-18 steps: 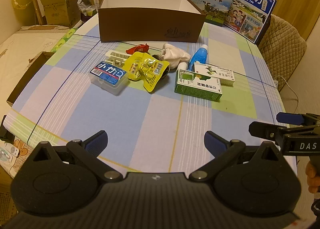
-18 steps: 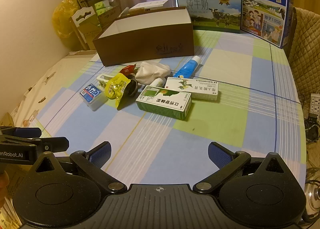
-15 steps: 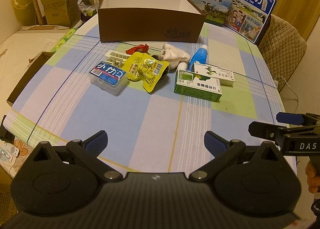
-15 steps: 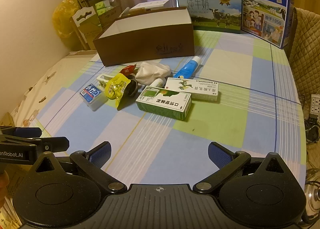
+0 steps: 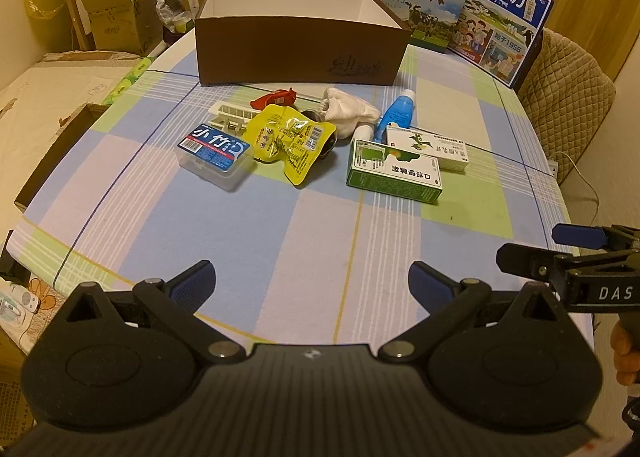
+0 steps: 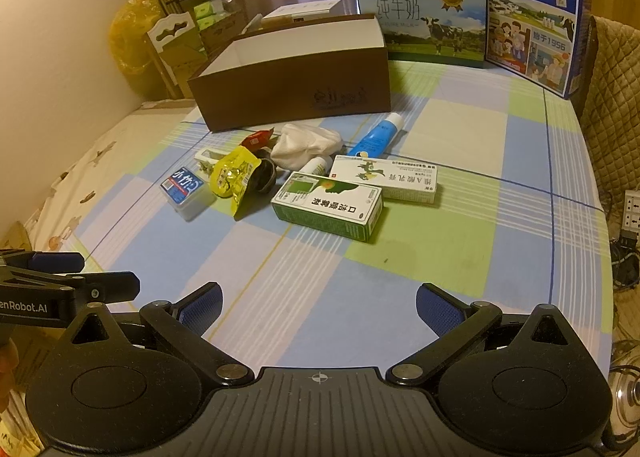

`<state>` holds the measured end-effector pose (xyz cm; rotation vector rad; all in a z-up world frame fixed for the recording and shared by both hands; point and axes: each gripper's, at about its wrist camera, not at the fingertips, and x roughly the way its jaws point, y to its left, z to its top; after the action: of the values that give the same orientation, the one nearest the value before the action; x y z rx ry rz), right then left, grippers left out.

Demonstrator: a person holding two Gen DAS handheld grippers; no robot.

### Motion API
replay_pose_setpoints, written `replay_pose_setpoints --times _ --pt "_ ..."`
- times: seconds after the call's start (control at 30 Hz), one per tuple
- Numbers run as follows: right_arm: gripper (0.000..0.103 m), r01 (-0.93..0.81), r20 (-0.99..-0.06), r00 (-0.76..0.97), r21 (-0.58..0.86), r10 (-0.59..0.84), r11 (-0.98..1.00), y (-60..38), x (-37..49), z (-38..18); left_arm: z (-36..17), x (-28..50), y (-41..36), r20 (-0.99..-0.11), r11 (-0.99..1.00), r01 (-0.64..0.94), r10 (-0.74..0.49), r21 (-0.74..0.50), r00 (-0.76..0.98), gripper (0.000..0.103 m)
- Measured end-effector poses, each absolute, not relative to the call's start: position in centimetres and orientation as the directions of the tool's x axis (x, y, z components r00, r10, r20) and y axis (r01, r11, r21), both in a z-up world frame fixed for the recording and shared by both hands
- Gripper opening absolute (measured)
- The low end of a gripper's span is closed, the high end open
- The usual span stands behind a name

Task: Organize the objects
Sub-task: 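Move the right tool toward the green-white medicine carton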

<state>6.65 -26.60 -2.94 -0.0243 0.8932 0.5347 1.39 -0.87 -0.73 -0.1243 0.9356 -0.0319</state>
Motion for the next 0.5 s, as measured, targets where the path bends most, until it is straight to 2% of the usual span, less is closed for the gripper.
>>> replay_pose_setpoints --times 0.5 --pt "0.101 -0.381 -0.731 0.505 0.287 0.458 0.879 -27.5 8.5 -4.7 -2.3 2.9 1.2 -0.814 0.990 -0.116 0.004 -0.078 0.580 0.101"
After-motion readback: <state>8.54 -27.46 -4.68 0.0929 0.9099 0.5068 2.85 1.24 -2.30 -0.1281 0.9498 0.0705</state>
